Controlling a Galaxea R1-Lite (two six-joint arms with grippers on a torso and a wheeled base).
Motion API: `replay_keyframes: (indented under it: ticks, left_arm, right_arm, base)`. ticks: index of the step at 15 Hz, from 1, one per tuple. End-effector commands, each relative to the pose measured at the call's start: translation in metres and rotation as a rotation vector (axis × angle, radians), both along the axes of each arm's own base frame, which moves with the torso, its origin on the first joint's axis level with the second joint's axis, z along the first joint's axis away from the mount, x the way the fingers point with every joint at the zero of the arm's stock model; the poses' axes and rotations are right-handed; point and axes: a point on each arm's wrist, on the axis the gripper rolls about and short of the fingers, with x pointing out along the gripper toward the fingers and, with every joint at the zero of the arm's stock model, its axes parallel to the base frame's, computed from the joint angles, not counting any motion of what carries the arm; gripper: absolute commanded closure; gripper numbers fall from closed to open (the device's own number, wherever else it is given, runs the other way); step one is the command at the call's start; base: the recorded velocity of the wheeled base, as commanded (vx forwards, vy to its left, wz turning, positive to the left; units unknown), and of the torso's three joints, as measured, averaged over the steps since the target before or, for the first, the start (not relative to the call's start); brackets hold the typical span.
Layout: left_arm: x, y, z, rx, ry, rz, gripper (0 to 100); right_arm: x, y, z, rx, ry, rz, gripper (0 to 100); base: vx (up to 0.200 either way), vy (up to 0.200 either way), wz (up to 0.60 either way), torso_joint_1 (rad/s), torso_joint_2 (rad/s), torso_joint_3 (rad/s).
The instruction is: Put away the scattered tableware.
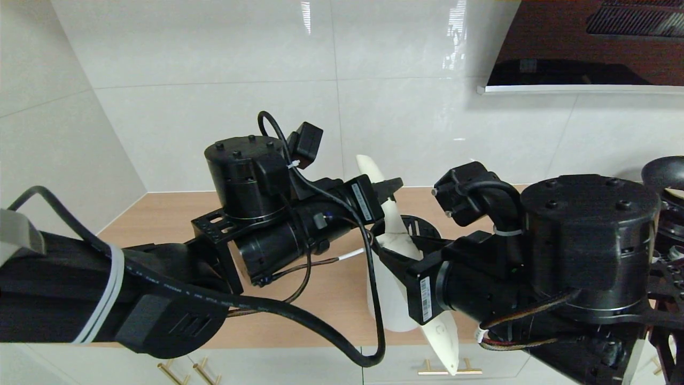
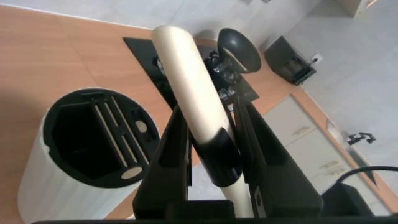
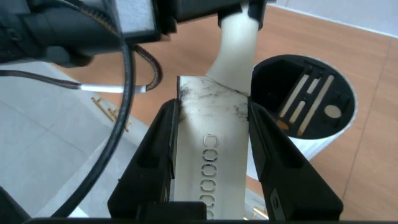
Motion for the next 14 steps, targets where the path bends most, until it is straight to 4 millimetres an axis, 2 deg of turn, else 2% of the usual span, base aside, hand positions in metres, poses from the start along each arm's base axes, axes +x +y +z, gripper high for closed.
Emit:
replay_keyframes:
  ticks: [1, 3, 4, 7, 8, 11, 13, 14]
  left_arm:
    - [-0.001, 0.001, 0.002, -0.005, -0.005, 0.0, 100]
    - [-0.001, 0.0, 0.004, -0.018, -0.021, 0.001, 100]
    - [-0.001, 0.0, 0.004, -0.021, -0.024, 0.001, 100]
    - [-0.003, 0.003, 0.011, -0.033, -0.04, 0.003, 100]
    - [-0.006, 0.006, 0.017, -0.043, -0.056, 0.003, 100]
    - [-0.013, 0.016, 0.036, -0.052, -0.132, 0.019, 100]
    - [-0.006, 0.022, 0.042, 0.027, -0.245, 0.057, 100]
    - [0.002, 0.026, 0.049, 0.059, -0.31, 0.088, 100]
  right_arm:
    - [-0.001, -0.001, 0.002, 0.007, -0.005, -0.003, 100]
    - [0.0, -0.001, 0.003, 0.009, -0.007, -0.006, 100]
    - [0.0, -0.001, 0.003, 0.008, -0.007, -0.006, 0]
    - [0.0, -0.003, 0.004, 0.026, -0.02, -0.01, 0]
    - [-0.002, -0.013, 0.015, 0.054, -0.05, -0.038, 0]
    - [0.002, -0.069, 0.053, 0.106, -0.171, -0.167, 0]
    - [0.008, -0.094, 0.06, 0.064, -0.193, -0.229, 0]
    - [0.01, -0.1, 0.06, 0.054, -0.187, -0.249, 0]
  base:
    - [0.0, 0.0, 0.0, 0.0, 0.0, 0.0]
    - [0.0, 0.0, 0.0, 0.0, 0.0, 0.0]
    - [0.0, 0.0, 0.0, 0.0, 0.0, 0.0]
    - [0.0, 0.0, 0.0, 0.0, 0.0, 0.0]
    - [0.0, 0.0, 0.0, 0.0, 0.0, 0.0]
    - [0.0, 0.0, 0.0, 0.0, 0.0, 0.0]
    - [0.0, 0.0, 0.0, 0.0, 0.0, 0.0]
    - [0.0, 0.0, 0.0, 0.0, 0.0, 0.0]
